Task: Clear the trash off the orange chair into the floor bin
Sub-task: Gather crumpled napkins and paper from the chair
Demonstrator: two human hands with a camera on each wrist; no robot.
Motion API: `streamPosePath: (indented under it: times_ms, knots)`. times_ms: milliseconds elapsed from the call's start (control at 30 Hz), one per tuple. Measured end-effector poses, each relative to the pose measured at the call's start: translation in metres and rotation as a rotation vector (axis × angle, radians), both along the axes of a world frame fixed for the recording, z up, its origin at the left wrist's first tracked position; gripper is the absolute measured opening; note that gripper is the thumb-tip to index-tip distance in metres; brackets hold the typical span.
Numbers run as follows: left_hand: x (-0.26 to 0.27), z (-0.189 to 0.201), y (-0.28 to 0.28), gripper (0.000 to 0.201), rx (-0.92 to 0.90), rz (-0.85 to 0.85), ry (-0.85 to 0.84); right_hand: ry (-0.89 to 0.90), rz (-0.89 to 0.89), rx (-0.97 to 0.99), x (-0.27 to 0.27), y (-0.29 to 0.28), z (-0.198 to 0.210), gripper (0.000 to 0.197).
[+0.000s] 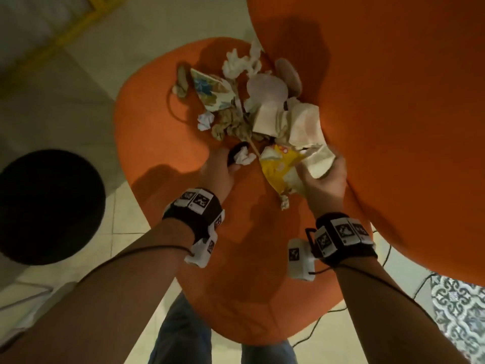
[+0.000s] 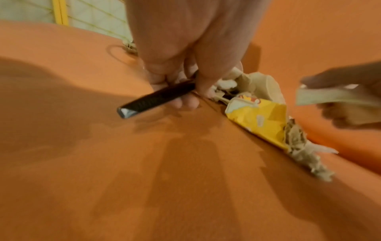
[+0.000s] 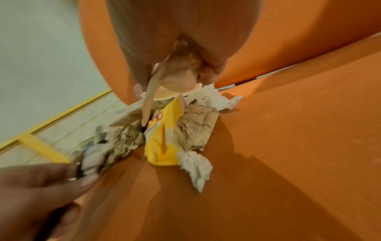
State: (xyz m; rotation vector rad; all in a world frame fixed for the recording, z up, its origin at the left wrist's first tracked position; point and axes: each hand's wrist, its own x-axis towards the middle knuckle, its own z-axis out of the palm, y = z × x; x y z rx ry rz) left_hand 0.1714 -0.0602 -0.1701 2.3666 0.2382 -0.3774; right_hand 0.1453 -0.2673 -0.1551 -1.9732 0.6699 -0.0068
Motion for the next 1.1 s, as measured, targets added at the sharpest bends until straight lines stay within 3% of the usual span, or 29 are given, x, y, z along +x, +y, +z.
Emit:
streamPosePath:
  times_ms: [100, 167, 267, 433, 500, 600, 733, 867, 1000, 1100]
  knots:
    - [0.010, 0.018, 0.001, 0.036, -0.107, 0.022, -0.121, 0.293, 0.037, -0.217, 0.021, 0.000, 0.000, 0.100]
    - [0.025, 0.031, -0.002, 0.035, -0.172, 0.035, -0.173, 0.463, 0.107, -0.364, 0.029, 0.006, -0.001, 0.110]
    - [0.051, 0.049, -0.013, 0.030, -0.298, 0.090, -0.185, 0.549, 0.137, -0.407, 0.036, 0.015, -0.004, 0.116]
    - [0.089, 0.049, -0.036, 0.062, -0.314, 0.114, 0.081, 0.470, 0.029, -0.328, 0.034, 0.024, -0.015, 0.106]
    - [0.096, 0.046, -0.045, 0.072, -0.291, 0.092, 0.132, 0.457, 0.004, -0.252, 0.032, 0.022, -0.017, 0.094]
    - [0.099, 0.044, -0.055, 0.059, -0.244, 0.062, 0.135, 0.459, -0.002, -0.136, 0.031, 0.017, -0.013, 0.055]
    - [0.091, 0.040, -0.059, 0.028, -0.276, 0.099, 0.189, 0.400, -0.061, -0.090, 0.020, 0.009, -0.011, 0.034]
    - [0.074, 0.050, -0.040, 0.029, -0.293, 0.094, 0.205, 0.274, -0.107, -0.067, 0.004, 0.006, -0.012, 0.037]
    - [0.045, 0.057, -0.023, 0.032, -0.398, 0.207, 0.252, 0.128, -0.099, -0.177, -0.011, -0.001, -0.004, 0.042]
    - [0.021, 0.051, -0.024, 0.027, -0.455, 0.274, 0.375, 0.016, -0.218, 0.040, -0.011, -0.007, 0.017, 0.038]
